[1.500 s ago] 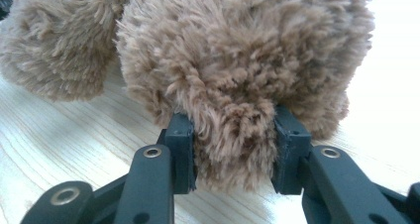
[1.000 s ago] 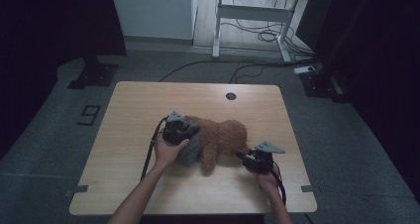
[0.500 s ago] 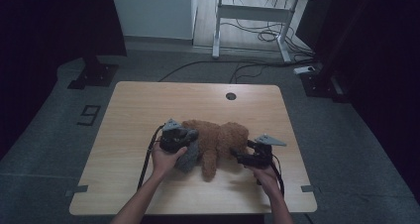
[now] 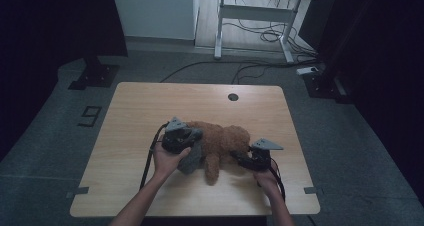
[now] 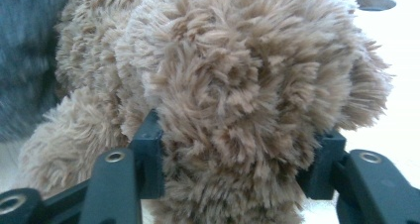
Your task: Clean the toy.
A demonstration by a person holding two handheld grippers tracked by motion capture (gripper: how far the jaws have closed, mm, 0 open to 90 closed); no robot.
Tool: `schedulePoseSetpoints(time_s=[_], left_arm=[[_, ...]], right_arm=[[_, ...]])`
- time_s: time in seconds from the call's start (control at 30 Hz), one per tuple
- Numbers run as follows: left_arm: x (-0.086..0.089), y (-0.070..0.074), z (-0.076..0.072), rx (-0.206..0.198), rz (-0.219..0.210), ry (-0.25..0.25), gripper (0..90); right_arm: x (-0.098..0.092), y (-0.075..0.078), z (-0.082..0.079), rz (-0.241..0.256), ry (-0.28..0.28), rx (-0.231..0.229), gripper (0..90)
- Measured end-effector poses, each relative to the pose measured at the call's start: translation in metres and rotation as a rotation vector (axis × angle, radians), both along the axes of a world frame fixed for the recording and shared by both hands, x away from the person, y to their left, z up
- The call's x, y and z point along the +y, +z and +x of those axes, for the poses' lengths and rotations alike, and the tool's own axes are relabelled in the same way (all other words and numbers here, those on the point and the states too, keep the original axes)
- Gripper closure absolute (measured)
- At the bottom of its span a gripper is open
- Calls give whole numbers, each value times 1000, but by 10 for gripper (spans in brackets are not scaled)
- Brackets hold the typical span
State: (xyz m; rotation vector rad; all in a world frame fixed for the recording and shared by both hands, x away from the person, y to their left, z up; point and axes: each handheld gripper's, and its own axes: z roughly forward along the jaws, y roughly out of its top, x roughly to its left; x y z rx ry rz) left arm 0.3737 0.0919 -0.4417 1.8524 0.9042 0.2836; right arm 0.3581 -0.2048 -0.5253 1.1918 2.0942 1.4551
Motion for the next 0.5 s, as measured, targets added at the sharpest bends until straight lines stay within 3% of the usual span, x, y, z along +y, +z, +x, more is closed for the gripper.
schedulePoseSetpoints(time_s=[0.07,0.2,0.27,0.33,0.43,0.47,0.5], left_arm=[[-18,12,1,-28,3,-28,787],[-69,32,8,-56,28,-94,786],[-92,33,13,-42,36,-119,785],[-107,29,18,-16,41,-135,782],[-128,5,28,12,155,-120,780],[-128,-4,31,24,169,-114,780],[-124,-11,34,41,146,-102,781]], right_arm=[[0,-1,-2,-10,13,-10,434],[-1,-3,-7,-35,33,-29,435],[-2,-4,-10,-40,40,-28,436],[-4,-5,-12,-48,41,-29,435],[-5,-6,-12,-46,39,-22,434],[-5,-6,-12,-48,39,-19,433],[-5,-7,-11,-59,37,-14,431]])
